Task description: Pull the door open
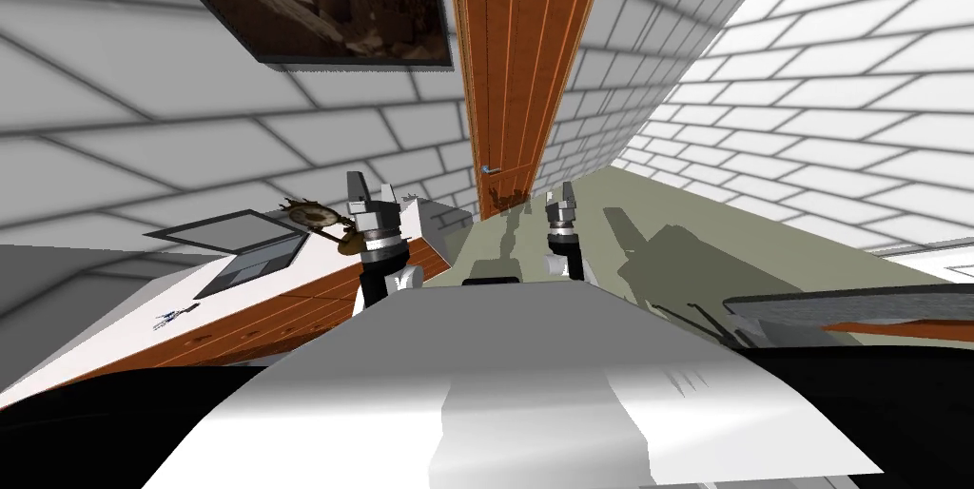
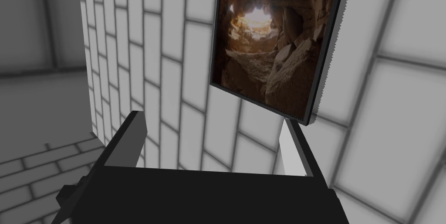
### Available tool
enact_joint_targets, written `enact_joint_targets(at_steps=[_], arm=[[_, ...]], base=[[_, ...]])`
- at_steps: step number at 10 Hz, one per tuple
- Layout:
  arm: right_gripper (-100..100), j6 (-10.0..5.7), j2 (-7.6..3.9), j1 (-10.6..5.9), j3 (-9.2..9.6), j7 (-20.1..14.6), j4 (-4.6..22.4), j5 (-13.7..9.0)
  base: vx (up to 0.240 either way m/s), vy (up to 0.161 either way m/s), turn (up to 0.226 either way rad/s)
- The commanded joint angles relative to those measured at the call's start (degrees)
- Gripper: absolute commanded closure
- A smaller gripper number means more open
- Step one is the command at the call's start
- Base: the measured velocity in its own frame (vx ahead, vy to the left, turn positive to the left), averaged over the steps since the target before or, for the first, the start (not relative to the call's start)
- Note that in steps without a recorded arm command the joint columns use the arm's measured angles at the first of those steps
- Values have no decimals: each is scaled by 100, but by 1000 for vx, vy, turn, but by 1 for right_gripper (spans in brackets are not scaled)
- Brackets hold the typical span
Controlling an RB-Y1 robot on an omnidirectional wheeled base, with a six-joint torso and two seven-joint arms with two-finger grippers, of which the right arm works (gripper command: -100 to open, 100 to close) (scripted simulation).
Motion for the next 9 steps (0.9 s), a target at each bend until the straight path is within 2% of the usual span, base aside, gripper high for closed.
enact_joint_targets(at_steps=[1, 9], arm=[[-100, -20, -19, -101, -28, 8, 219, -24], [-100, -229, -127, -481, -169, 25, 1359, -169]], base=[[98, -27, 117], [93, -29, 130]])
